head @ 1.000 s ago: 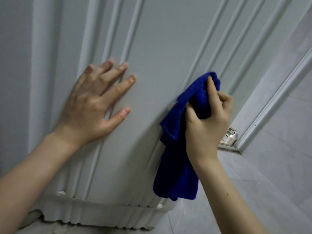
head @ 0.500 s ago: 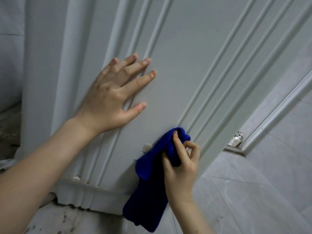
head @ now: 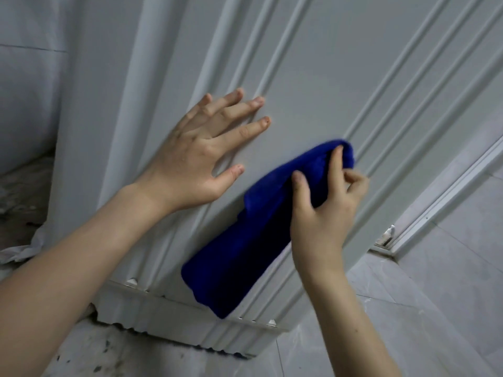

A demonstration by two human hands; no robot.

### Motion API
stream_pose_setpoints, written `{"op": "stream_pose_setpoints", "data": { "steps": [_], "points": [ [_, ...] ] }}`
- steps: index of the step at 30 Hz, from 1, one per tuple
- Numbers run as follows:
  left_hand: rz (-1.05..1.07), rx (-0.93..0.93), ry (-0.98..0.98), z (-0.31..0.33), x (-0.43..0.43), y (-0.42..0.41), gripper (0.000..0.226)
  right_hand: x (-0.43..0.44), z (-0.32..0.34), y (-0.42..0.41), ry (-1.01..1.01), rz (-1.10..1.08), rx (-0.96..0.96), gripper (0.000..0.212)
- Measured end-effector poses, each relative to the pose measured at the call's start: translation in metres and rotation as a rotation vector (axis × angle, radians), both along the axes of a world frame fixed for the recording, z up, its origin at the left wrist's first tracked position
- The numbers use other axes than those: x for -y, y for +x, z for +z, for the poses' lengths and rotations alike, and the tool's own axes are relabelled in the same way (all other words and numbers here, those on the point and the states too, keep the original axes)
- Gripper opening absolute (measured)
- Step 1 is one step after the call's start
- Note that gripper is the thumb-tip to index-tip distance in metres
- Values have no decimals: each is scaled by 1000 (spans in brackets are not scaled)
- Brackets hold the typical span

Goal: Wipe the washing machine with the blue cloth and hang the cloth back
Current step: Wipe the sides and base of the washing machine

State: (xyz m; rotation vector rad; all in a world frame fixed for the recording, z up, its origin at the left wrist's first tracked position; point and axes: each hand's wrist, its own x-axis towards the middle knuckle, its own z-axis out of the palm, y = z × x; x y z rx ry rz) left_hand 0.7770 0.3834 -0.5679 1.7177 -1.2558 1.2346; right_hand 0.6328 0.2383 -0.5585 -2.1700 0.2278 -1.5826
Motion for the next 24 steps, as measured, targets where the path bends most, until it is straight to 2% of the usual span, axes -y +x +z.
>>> {"op": "stream_pose_setpoints", "data": {
  "steps": [3, 6, 9, 12, 15, 20, 22, 24],
  "points": [
    [8, 13, -3, -2, -3, 0, 66, 7, -7, -1, -31, 12, 41, 66],
    [33, 54, -48, -7, -2, -5, 59, 12, -76, -16, 5, -10, -57, 73],
    [80, 143, -56, -28, -2, -6, 51, 1, -175, -37, 227, -63, -214, 91],
    [69, 205, 32, -61, -3, -7, 51, -15, -229, -42, 426, -81, -252, 98],
    [57, 206, 100, -90, -1, -10, 53, -24, -227, -37, 451, -109, -112, 91],
    [70, 223, 45, -104, 8, -7, 58, -9, -157, -14, 333, -133, 203, 69],
    [73, 234, 30, -105, 11, -3, 59, -2, -149, -8, 354, -82, 220, 66],
    [82, 238, 12, -107, 13, -2, 60, 0, -172, -18, 364, -66, 119, 67]
  ]
}}
